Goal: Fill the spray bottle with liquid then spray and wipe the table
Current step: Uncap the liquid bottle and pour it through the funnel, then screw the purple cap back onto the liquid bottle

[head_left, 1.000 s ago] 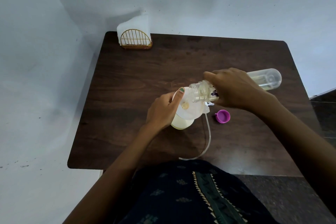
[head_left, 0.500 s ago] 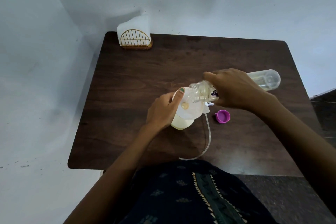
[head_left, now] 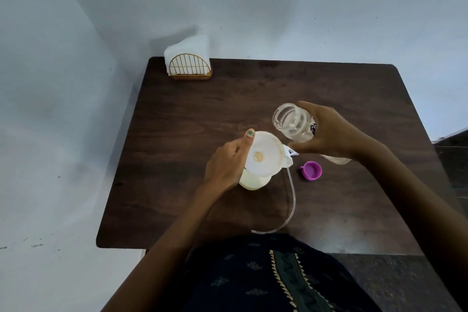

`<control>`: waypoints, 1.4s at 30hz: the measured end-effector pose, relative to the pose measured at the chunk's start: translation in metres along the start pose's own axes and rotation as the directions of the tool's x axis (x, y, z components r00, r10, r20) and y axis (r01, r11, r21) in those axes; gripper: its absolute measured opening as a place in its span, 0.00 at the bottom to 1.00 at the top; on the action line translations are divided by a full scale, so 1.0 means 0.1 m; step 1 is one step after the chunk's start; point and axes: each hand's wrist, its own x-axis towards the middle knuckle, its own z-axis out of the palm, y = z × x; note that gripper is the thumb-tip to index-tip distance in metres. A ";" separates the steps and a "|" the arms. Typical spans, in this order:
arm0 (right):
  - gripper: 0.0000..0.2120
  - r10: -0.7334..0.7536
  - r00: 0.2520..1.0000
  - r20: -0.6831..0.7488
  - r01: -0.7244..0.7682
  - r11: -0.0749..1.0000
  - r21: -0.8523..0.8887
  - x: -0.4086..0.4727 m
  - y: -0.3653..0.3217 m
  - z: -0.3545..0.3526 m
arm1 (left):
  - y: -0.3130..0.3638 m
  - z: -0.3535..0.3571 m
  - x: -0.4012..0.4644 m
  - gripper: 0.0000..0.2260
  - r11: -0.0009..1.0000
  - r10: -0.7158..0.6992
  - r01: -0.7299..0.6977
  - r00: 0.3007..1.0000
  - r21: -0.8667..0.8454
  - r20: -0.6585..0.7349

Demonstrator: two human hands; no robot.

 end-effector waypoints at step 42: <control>0.34 0.603 0.780 0.165 -0.544 0.785 -0.296 0.07 1.10 0.32 | 0.84 -0.28 0.66 0.22 0.875 0.443 -0.422 0.896 -0.239 0.041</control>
